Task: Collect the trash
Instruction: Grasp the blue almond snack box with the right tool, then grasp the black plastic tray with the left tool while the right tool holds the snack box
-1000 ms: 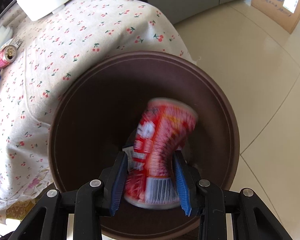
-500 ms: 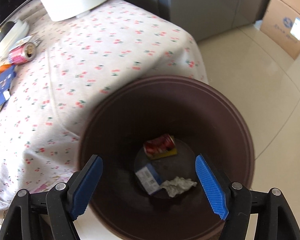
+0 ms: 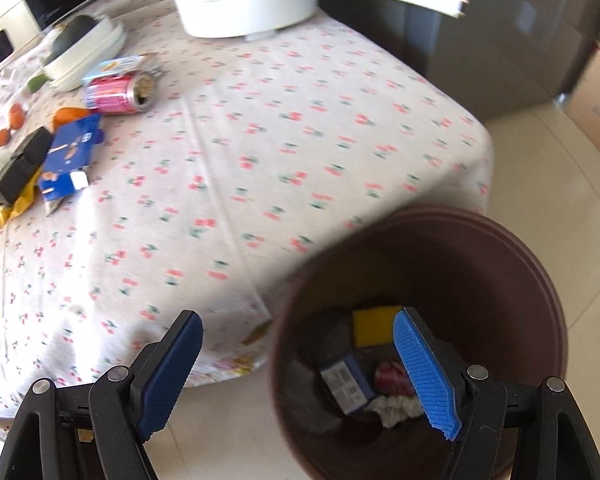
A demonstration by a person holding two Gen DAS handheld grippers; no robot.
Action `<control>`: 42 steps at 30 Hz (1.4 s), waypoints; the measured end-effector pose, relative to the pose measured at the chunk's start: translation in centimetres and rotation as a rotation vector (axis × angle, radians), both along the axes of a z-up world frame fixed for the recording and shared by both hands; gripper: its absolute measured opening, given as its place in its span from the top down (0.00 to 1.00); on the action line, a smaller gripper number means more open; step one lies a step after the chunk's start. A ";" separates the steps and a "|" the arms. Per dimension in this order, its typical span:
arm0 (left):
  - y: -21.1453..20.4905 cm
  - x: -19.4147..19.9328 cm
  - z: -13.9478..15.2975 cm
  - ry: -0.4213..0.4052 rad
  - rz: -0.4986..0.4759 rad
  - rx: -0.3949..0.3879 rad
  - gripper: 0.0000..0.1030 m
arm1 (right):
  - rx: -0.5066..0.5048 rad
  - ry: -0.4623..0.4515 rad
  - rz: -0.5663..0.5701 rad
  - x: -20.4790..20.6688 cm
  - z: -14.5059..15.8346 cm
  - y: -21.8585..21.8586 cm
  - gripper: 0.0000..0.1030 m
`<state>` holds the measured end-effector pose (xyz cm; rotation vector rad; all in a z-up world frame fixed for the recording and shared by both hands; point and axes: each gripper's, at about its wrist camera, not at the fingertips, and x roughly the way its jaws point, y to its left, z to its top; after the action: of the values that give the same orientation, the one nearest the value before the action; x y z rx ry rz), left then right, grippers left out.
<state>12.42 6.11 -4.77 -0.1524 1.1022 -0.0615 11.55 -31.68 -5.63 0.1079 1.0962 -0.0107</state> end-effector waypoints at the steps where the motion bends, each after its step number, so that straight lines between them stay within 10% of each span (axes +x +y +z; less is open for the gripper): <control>1: 0.5 0.1 -0.1 0.005 0.013 0.000 0.06 | -0.004 -0.002 0.008 0.2 0.1 0.6 0.20; 27: 8.2 3.4 -1.5 0.057 0.226 -0.021 0.06 | 0.090 -0.050 0.229 13.4 -3.8 20.9 0.19; 42: 7.2 4.3 -1.7 0.038 0.144 -0.031 0.06 | 0.051 -0.076 0.252 14.1 -4.3 20.3 0.33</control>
<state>16.70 13.33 -6.45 -0.2611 1.1257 0.0534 25.67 -11.37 -9.95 0.0150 1.0281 0.2452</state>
